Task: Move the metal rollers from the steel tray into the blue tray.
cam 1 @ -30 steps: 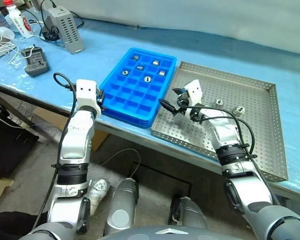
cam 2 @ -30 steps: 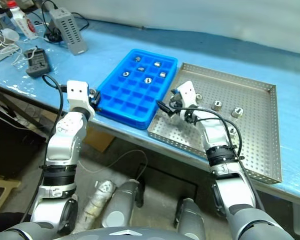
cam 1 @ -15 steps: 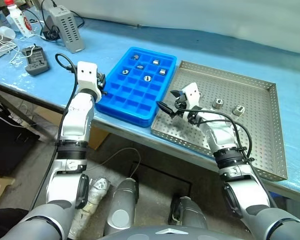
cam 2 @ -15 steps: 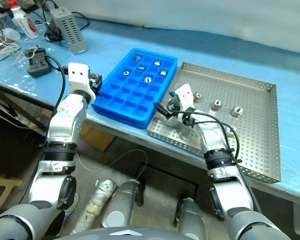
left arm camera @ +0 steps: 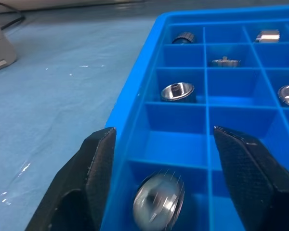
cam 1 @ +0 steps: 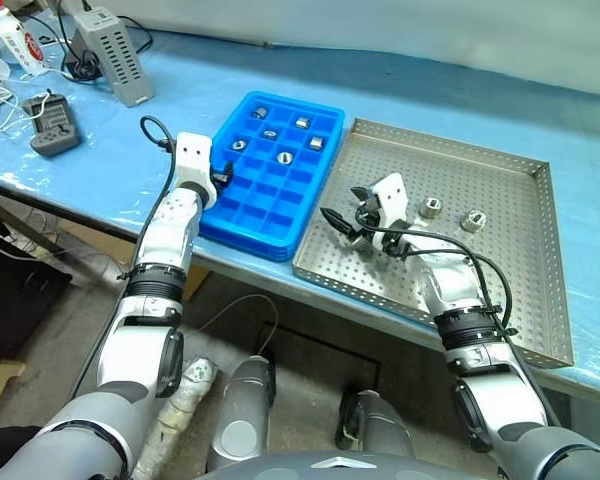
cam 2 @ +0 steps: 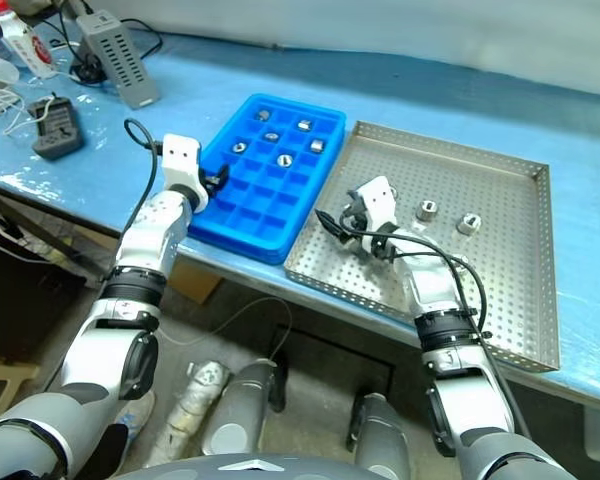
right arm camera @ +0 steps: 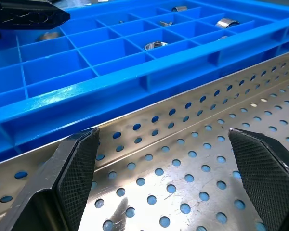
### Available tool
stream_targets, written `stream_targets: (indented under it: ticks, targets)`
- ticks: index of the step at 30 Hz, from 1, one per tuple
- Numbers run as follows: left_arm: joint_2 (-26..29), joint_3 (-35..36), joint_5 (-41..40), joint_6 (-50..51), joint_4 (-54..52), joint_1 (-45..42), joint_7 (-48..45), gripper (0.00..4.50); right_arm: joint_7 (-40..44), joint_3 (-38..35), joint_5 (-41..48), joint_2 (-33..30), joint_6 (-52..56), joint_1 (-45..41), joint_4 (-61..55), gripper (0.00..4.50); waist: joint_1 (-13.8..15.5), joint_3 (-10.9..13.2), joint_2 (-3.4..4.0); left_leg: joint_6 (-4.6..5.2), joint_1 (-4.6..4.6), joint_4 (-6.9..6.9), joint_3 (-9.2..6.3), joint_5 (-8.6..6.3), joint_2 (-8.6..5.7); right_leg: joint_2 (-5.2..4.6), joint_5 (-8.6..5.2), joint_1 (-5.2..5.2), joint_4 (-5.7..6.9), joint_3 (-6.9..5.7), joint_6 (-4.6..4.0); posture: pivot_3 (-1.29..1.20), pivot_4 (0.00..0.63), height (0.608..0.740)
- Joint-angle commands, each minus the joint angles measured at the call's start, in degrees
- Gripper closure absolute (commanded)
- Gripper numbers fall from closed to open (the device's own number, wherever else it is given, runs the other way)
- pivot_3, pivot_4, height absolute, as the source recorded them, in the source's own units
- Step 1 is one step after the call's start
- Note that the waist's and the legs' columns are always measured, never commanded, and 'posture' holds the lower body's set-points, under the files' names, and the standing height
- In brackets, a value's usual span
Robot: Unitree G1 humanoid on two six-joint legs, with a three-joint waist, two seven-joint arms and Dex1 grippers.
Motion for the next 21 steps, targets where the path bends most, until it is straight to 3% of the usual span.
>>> stream_targets:
  ticks: [1,2,6,11,15,21]
  targets:
    - [0.82,-0.07,-1.26,-1.26,-2.63,-2.67,-2.37,0.55,-1.70,-2.06,0.57,-0.54,0.44,1.10,-4.39,0.00,-0.18,0.00,0.00,0.00,0.00,0.01,0.01,0.00,0.00,0.00,0.00,0.01,-0.01,0.00,0.00,0.24,0.150,0.740]
    - [0.52,-0.11,-1.94,-1.22,-2.75,-3.34,-3.38,0.26,-2.21,-2.60,1.02,-0.49,0.96,1.40,-5.38,0.00,-0.26,0.00,0.00,0.00,0.01,0.01,0.02,0.01,0.00,-0.01,0.00,0.02,-0.02,0.01,0.00,0.24,0.150,0.740]
    - [-1.97,-2.17,-3.62,-4.31,-0.99,-7.07,-9.56,0.26,-5.62,-7.31,5.52,0.92,5.57,1.99,-10.91,0.00,-0.46,0.00,0.00,-0.02,0.05,0.00,0.07,0.02,0.01,-0.03,0.04,0.07,0.03,0.02,-0.07,0.15,0.150,0.740]
    - [-7.23,-6.26,-3.62,-9.27,9.23,-13.55,-20.00,0.26,-11.12,-12.69,8.78,0.61,11.11,5.19,-20.73,0.00,-1.14,-0.01,0.00,-0.04,0.39,0.00,0.29,0.03,0.01,-0.11,0.07,0.48,-0.02,0.08,-0.10,-0.02,0.150,0.740]
    - [-11.23,-6.37,-3.15,-13.96,21.19,-19.82,-21.82,0.26,-14.85,-15.02,9.03,-0.87,15.02,10.46,-29.60,0.00,-3.55,-0.03,-0.04,-0.04,0.53,0.01,0.36,0.03,-0.04,-0.12,0.07,0.70,-0.20,0.18,-0.06,-0.15,0.150,0.740]
    - [-14.30,-7.40,1.61,-17.70,37.18,-26.57,-16.09,0.26,-20.41,-18.66,9.82,-0.86,19.73,18.94,-42.74,0.00,-7.84,-0.06,-0.01,0.06,0.51,-0.03,0.38,0.00,-0.01,-0.01,-0.05,0.53,-0.23,0.23,0.17,-0.34,0.150,0.740]
